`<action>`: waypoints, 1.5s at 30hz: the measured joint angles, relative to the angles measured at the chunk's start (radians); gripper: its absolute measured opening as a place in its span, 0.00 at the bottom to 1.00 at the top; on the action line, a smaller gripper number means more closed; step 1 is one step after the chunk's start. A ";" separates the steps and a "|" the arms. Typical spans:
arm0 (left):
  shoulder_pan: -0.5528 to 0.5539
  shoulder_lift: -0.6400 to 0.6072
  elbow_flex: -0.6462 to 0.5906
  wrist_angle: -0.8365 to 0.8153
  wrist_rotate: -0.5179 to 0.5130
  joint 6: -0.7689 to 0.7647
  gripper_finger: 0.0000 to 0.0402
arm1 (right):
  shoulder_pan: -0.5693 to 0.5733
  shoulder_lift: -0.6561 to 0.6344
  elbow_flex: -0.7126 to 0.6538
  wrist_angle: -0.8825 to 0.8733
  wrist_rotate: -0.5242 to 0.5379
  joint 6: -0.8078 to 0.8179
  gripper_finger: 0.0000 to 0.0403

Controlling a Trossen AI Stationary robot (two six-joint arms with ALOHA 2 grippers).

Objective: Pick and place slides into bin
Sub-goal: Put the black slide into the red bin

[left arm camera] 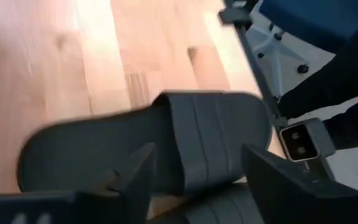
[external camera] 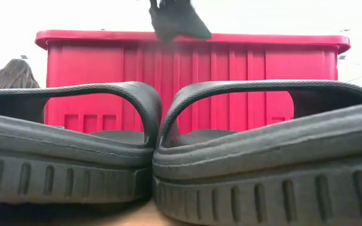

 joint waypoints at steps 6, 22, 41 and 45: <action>0.031 0.074 0.000 0.038 0.151 -0.062 0.75 | 0.000 0.000 0.000 -0.010 -0.004 0.028 0.08; 0.041 0.242 0.000 0.188 0.247 -0.209 0.68 | 0.000 -0.001 0.000 -0.023 -0.057 0.057 0.09; -0.003 0.171 0.032 0.192 0.404 -0.228 0.01 | 0.000 -0.001 0.000 -0.031 -0.139 0.053 0.08; -0.026 0.082 0.060 0.128 0.373 -0.182 0.01 | 0.000 -0.001 0.000 -0.036 -0.166 0.039 0.08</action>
